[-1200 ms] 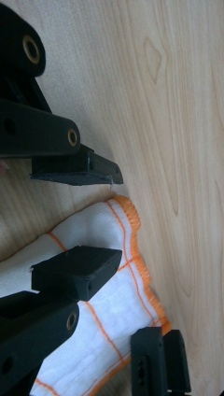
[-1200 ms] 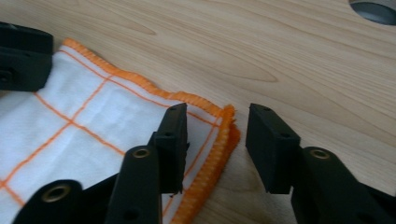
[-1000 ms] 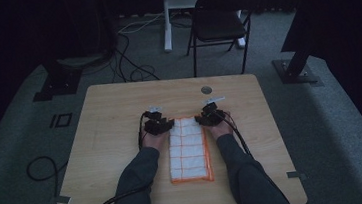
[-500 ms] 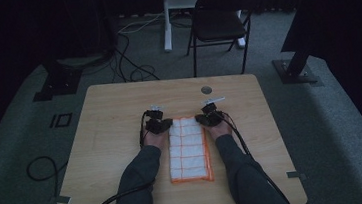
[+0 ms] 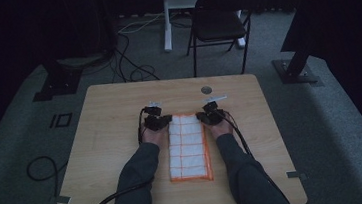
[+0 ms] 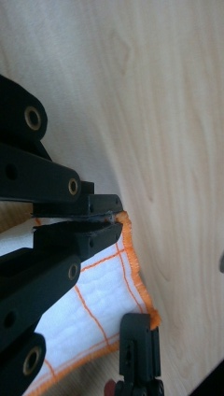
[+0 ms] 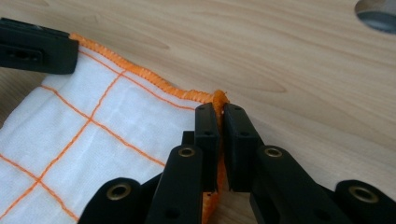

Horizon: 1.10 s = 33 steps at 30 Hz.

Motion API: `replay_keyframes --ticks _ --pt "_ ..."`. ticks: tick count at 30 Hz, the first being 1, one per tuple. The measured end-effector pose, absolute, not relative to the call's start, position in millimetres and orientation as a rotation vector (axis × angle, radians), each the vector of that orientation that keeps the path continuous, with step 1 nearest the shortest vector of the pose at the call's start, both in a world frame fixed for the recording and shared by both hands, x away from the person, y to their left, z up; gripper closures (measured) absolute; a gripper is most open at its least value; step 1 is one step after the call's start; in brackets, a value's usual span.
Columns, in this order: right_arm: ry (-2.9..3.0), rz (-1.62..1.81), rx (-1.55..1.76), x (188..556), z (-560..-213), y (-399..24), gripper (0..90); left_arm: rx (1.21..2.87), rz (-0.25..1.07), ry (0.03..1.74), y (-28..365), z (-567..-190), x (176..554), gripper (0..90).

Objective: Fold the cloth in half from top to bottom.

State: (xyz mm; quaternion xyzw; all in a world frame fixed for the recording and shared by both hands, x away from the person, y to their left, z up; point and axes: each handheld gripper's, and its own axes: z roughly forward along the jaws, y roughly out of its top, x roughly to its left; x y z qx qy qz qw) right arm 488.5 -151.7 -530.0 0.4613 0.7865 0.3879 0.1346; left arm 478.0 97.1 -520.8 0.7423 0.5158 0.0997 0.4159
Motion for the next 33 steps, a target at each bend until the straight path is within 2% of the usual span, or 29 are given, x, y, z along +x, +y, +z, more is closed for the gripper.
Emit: replay_keyframes --ticks 13,33 --pt "2.243 1.196 1.295 481 -510 -157 85.5 1.856 0.29 1.197 100 -497 467 86.5" --pt "2.256 1.306 1.201 431 -486 -164 85.4 1.848 0.294 1.069 113 -477 416 86.4"
